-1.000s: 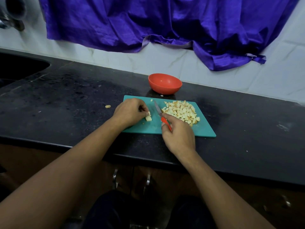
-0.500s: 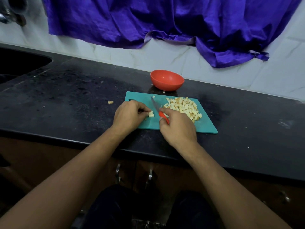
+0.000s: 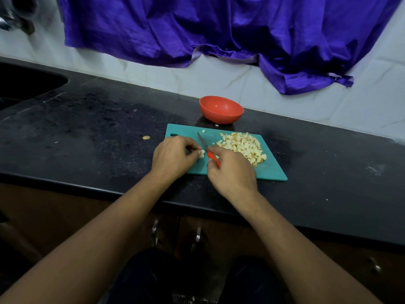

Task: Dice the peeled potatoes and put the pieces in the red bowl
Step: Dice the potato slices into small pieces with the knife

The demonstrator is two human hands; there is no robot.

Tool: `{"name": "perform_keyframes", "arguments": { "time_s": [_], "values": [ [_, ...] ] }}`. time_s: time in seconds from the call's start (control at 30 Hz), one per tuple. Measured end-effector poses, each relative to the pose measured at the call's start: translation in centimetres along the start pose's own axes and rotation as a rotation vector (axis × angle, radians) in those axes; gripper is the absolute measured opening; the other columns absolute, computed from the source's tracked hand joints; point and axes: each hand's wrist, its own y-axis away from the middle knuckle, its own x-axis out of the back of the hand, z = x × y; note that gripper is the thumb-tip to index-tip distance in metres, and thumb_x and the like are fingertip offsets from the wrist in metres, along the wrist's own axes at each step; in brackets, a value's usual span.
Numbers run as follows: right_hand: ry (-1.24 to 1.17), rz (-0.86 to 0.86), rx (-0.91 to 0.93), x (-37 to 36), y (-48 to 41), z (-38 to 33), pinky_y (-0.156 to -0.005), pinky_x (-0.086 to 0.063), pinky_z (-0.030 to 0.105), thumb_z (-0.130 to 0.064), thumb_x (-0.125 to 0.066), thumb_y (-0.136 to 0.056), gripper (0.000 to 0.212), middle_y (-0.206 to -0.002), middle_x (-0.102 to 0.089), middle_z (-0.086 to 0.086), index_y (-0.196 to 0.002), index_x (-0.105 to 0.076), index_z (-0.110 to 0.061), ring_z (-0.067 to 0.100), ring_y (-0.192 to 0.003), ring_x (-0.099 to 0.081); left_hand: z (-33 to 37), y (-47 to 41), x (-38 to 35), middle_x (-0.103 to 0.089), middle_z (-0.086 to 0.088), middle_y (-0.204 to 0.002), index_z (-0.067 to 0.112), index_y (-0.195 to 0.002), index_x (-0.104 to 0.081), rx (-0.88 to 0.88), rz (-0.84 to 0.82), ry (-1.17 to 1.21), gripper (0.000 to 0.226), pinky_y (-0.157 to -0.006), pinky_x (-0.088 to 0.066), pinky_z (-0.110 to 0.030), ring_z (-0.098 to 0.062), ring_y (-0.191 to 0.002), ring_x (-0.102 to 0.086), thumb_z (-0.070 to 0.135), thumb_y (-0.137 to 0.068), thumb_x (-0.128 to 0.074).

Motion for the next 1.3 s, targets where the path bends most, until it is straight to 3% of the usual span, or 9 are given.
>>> {"name": "perform_keyframes", "arguments": {
  "time_s": [0.1,0.37,0.53,0.9,1.03,1.17,1.23,1.3],
  "values": [
    [0.036,0.009,0.031,-0.3,0.1,-0.5,-0.078,-0.053,0.036,-0.031,-0.051,-0.099,0.035,-0.112,-0.073,-0.004,-0.132,-0.063,-0.031,0.019,-0.100,-0.066,0.1,0.1,0.1,-0.075,0.015,-0.093,0.033,-0.098,-0.079,-0.008,0.005,-0.035,0.011,-0.069,-0.048,-0.026,-0.004,-0.081,-0.062,0.035,-0.090,-0.072],
    [0.137,-0.021,0.048,-0.7,-0.2,-0.9,-0.070,-0.045,0.034,-0.030,-0.050,-0.099,0.036,-0.103,-0.071,-0.001,-0.133,-0.062,-0.030,0.022,-0.095,-0.066,0.1,0.0,0.0,-0.075,0.016,-0.096,0.033,-0.097,-0.080,0.004,-0.003,-0.071,0.013,-0.074,-0.057,-0.032,-0.007,-0.087,-0.068,0.031,-0.090,-0.070],
    [0.132,-0.023,0.074,-0.7,-0.7,-1.1,-0.069,-0.048,0.034,-0.031,-0.052,-0.100,0.034,-0.102,-0.071,-0.002,-0.131,-0.064,-0.030,0.019,-0.091,-0.065,-0.1,-0.1,-0.2,-0.075,0.014,-0.095,0.034,-0.095,-0.079,0.017,-0.006,-0.071,0.013,-0.077,-0.059,-0.037,-0.011,-0.090,-0.069,0.029,-0.088,-0.070],
    [0.174,-0.053,0.169,-1.5,0.8,0.8,-0.072,-0.045,0.036,-0.030,-0.045,-0.103,0.047,-0.099,-0.067,0.000,-0.150,-0.047,-0.035,0.019,-0.090,-0.060,0.1,-0.2,-0.1,-0.075,0.016,-0.090,0.035,-0.093,-0.079,0.028,-0.010,-0.062,0.010,-0.076,-0.059,-0.036,-0.009,-0.086,-0.068,0.032,-0.088,-0.071],
    [-0.070,-0.083,-0.002,-1.0,0.1,3.4,-0.064,-0.046,0.032,-0.032,-0.054,-0.101,0.041,-0.096,-0.070,-0.007,-0.140,-0.058,-0.040,0.012,-0.074,-0.057,0.1,0.0,0.1,-0.076,0.015,-0.095,0.034,-0.096,-0.080,0.038,-0.015,-0.030,0.012,-0.080,-0.059,-0.037,-0.008,-0.089,-0.069,0.029,-0.089,-0.071],
    [-0.372,-0.030,-0.146,-0.7,-0.5,4.7,-0.051,-0.044,0.035,-0.028,-0.059,-0.100,0.035,-0.062,-0.065,-0.004,-0.133,-0.066,-0.036,0.016,-0.050,-0.051,-0.1,0.0,0.1,-0.075,0.015,-0.090,0.034,-0.091,-0.079,0.070,-0.004,0.014,0.014,-0.080,-0.059,-0.036,-0.006,-0.085,-0.068,0.022,-0.087,-0.071],
    [-0.376,-0.009,-0.133,-0.3,-0.6,4.3,-0.048,-0.037,0.031,-0.026,-0.059,-0.100,0.036,-0.049,-0.054,-0.010,-0.133,-0.066,-0.038,0.008,-0.044,-0.044,-0.1,-0.1,0.1,-0.073,0.016,-0.084,0.031,-0.088,-0.077,0.088,0.004,0.042,0.011,-0.080,-0.059,-0.036,-0.004,-0.081,-0.067,0.021,-0.086,-0.073],
    [-0.305,-0.008,-0.070,0.0,-0.4,3.3,-0.050,-0.041,0.031,-0.027,-0.059,-0.099,0.038,-0.059,-0.059,-0.016,-0.135,-0.064,-0.040,0.006,-0.048,-0.049,-0.2,-0.1,0.1,-0.072,0.016,-0.081,0.029,-0.085,-0.075,0.103,0.014,0.066,0.011,-0.080,-0.059,-0.036,-0.004,-0.080,-0.067,0.019,-0.085,-0.074]
  ]
}}
